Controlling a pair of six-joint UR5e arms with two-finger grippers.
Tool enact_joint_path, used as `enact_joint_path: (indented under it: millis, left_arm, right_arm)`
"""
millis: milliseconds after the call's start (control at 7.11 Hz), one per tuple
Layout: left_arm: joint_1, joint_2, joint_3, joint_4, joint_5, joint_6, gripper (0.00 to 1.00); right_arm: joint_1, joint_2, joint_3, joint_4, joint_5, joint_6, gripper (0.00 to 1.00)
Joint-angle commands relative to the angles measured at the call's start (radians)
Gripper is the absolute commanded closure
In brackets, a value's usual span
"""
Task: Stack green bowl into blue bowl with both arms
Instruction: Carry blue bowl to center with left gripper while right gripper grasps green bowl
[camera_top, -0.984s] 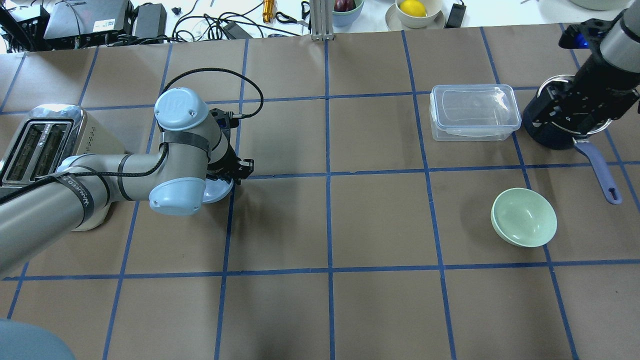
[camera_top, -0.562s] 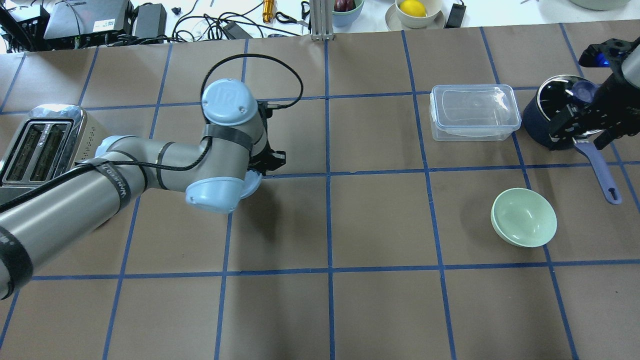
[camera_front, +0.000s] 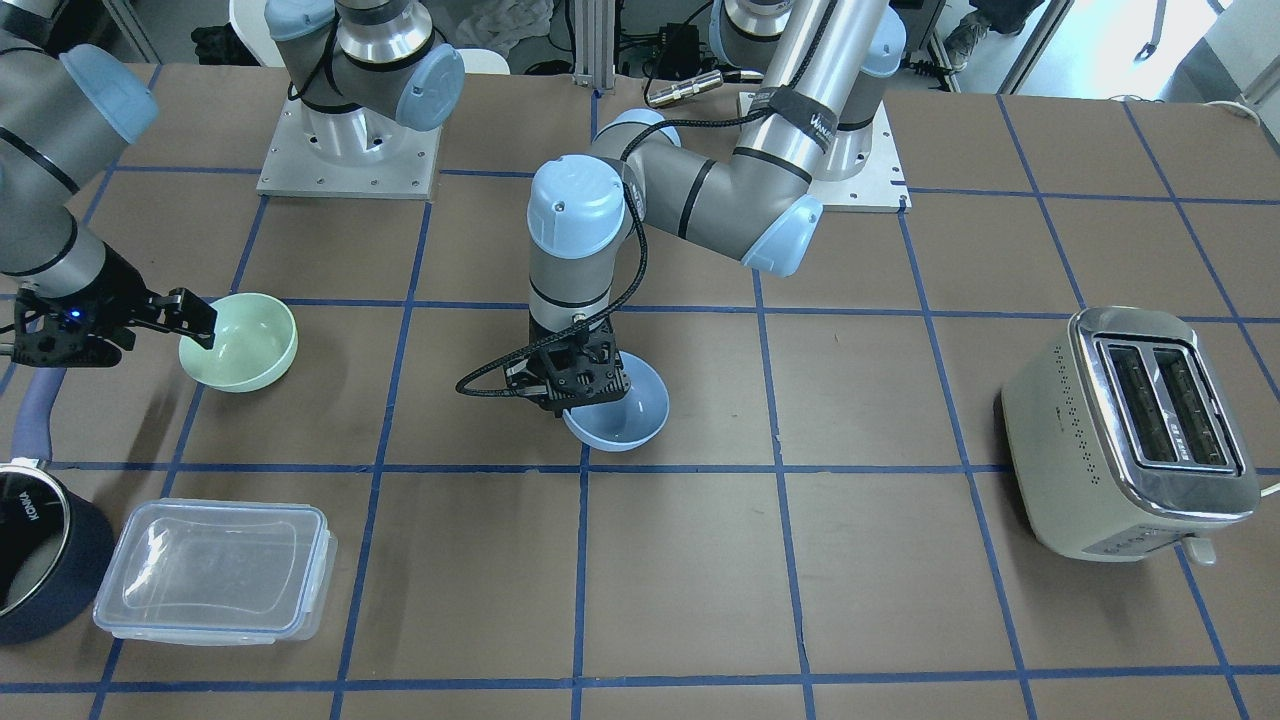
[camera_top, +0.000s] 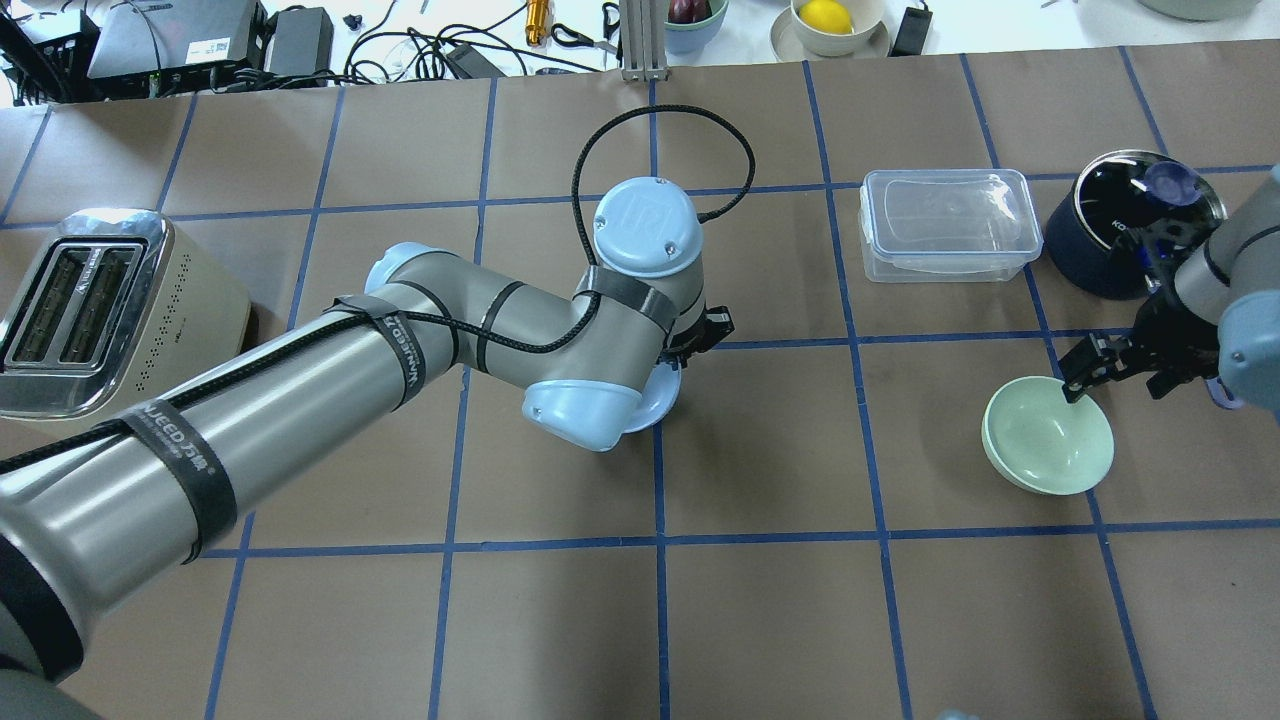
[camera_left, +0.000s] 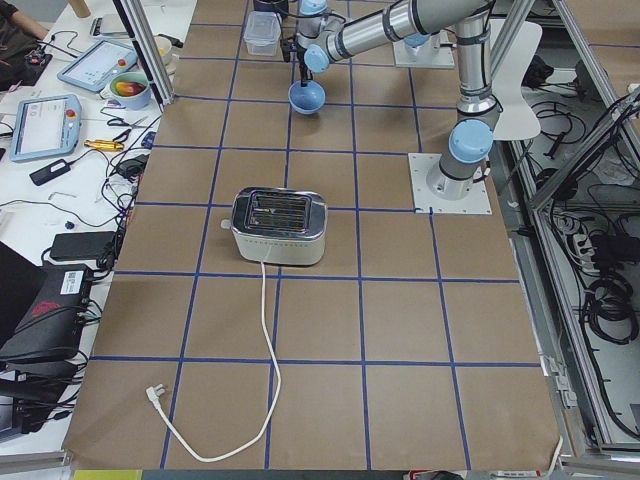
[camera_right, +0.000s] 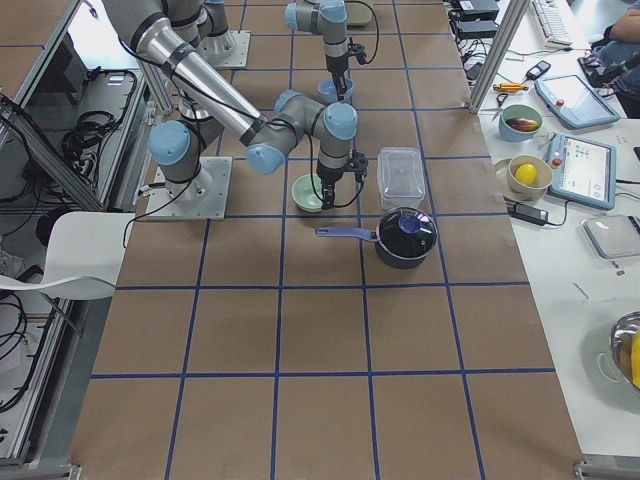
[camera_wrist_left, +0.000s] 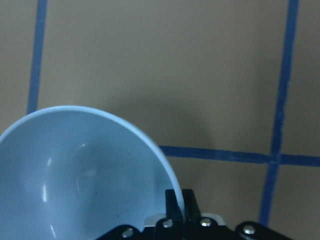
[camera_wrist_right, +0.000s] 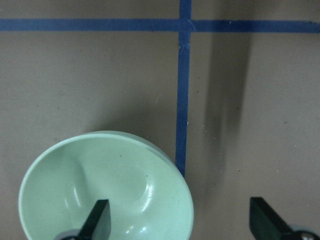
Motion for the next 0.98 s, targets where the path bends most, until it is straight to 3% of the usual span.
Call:
enact_joint_path:
  millis: [0, 141, 281, 562, 844]
  left_arm:
    - [-0.017, -0.013, 0.008, 0.012, -0.004, -0.031, 0.39]
    - [0.004, 0.021, 0.01, 0.027, -0.011, 0.027, 0.0]
    - [0.079, 0.06, 0.021, 0.027, -0.022, 0.108, 0.0]
    - [0.308, 0.206, 0.034, -0.102, -0.188, 0.412, 0.0]
    - [0.479, 0.37, 0.034, -0.384, -0.154, 0.71, 0.0]
  right_arm:
    - [-0.007, 0.04, 0.054, -0.049, -0.008, -0.011, 0.33]
    - [-0.007, 0.041, 0.054, -0.047, -0.01, -0.011, 0.79]
    - [-0.005, 0.041, 0.054, -0.049, -0.01, -0.011, 0.95]
    - [-0.007, 0.039, 0.052, -0.052, -0.01, -0.011, 1.0]
    - [-0.001, 0.016, 0.034, -0.054, 0.008, 0.001, 1.0]
